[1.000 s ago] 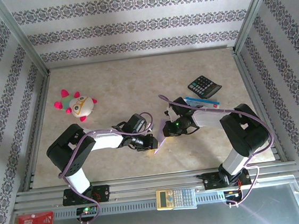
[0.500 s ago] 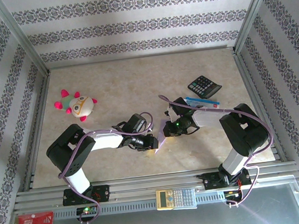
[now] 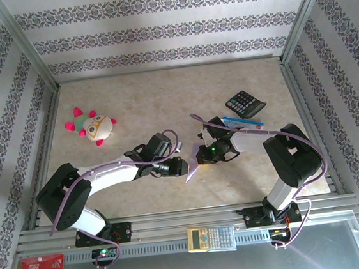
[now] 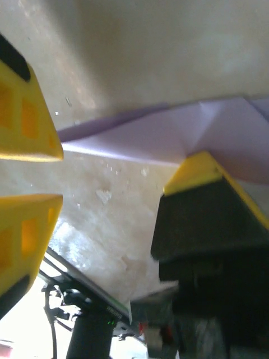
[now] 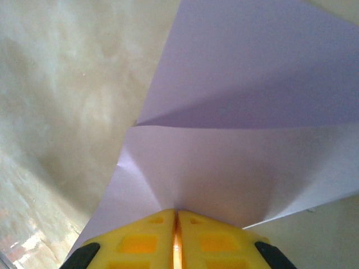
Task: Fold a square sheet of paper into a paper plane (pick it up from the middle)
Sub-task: Fold the wing for the fifth time at the center of the table.
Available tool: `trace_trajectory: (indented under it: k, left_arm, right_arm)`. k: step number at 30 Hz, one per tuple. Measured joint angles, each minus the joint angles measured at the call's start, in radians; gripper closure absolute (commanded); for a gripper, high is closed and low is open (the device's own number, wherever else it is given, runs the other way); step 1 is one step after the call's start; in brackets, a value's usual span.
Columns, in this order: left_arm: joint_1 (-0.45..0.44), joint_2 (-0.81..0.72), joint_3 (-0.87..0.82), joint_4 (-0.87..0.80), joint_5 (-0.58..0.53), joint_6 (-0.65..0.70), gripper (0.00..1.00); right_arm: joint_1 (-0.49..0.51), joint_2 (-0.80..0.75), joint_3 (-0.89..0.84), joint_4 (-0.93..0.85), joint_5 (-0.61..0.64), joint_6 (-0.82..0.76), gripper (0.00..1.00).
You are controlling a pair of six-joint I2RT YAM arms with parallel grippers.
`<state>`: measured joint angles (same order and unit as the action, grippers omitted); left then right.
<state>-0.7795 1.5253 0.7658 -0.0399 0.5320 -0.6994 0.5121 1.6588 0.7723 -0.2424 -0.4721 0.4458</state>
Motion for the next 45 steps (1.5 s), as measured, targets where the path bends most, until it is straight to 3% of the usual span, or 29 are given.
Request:
trace_trajectory:
  k: [14,45]
  left_arm:
    - [-0.02,0.205,0.047,0.111,0.066,-0.045,0.86]
    - [-0.02,0.214,-0.014,0.142,0.062,-0.03,0.86]
  right_arm:
    - [0.0,0.0,0.0,0.0,0.0,0.0,0.88]
    - [0.001,0.024,0.02,-0.01,-0.016,0.003,0.9]
